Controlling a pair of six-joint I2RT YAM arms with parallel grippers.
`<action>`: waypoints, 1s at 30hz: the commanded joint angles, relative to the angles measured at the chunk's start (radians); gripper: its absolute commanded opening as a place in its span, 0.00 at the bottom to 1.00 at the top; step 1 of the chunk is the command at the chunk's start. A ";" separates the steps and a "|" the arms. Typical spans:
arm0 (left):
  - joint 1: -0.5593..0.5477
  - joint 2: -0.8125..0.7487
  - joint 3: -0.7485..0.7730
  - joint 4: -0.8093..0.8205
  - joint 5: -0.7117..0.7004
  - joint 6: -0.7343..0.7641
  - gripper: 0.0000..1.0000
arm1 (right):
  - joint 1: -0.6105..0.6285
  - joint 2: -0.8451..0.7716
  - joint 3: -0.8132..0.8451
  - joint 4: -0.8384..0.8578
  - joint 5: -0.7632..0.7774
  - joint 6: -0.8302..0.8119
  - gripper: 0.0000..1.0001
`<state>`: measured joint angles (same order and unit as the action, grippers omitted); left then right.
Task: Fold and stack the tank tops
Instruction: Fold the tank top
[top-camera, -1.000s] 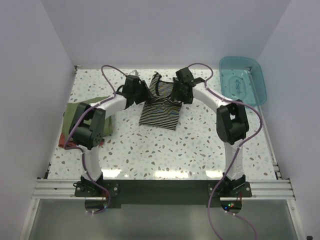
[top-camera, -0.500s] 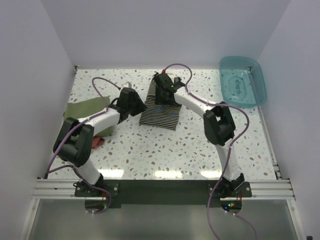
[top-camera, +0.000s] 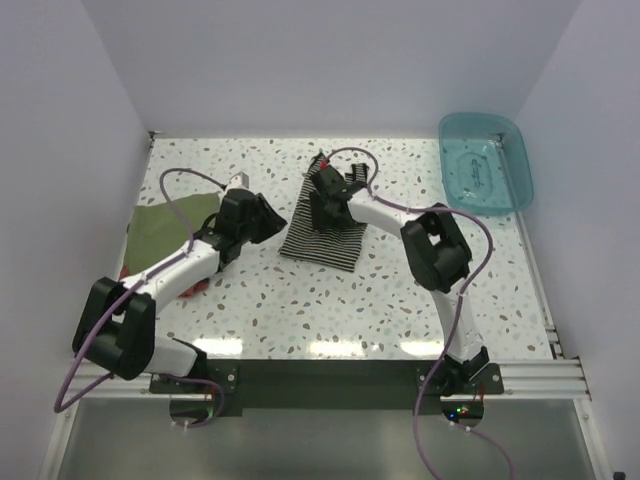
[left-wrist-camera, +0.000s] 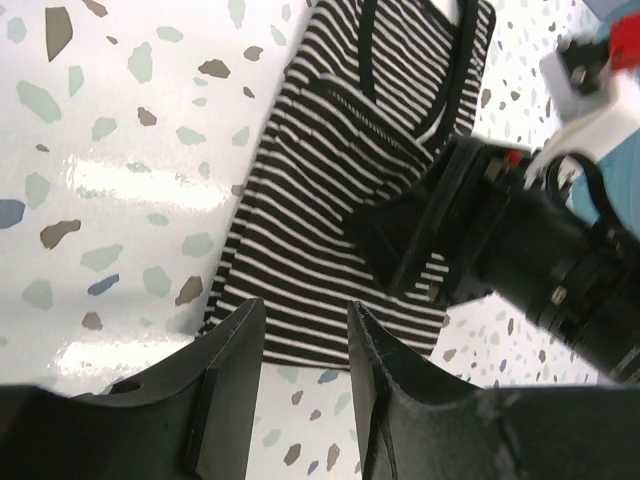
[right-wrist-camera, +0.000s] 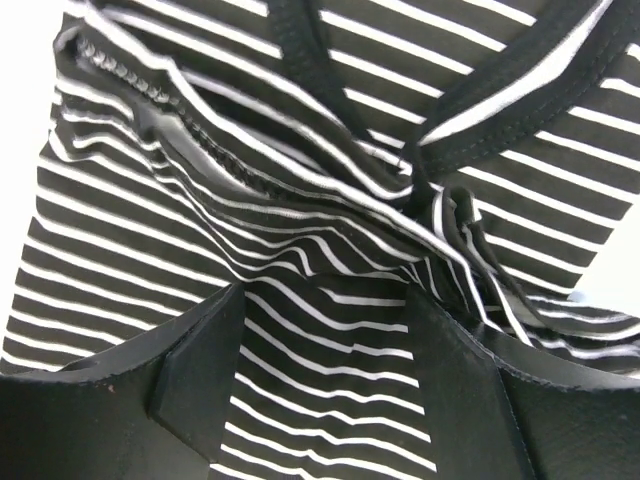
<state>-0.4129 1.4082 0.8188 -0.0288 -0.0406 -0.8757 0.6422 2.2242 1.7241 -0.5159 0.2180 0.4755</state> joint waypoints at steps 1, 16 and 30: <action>-0.006 -0.089 -0.043 -0.020 -0.007 -0.006 0.44 | 0.054 -0.098 -0.275 -0.023 -0.048 -0.045 0.69; -0.368 -0.190 -0.236 0.007 -0.014 -0.106 0.36 | 0.160 -0.590 -0.693 0.036 -0.027 0.116 0.71; -0.530 -0.022 -0.244 -0.055 -0.180 -0.210 0.12 | 0.155 -0.351 -0.488 -0.007 0.049 0.104 0.57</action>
<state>-0.9260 1.3697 0.5819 -0.0452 -0.1349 -1.0325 0.8021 1.8256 1.1885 -0.5087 0.2447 0.5972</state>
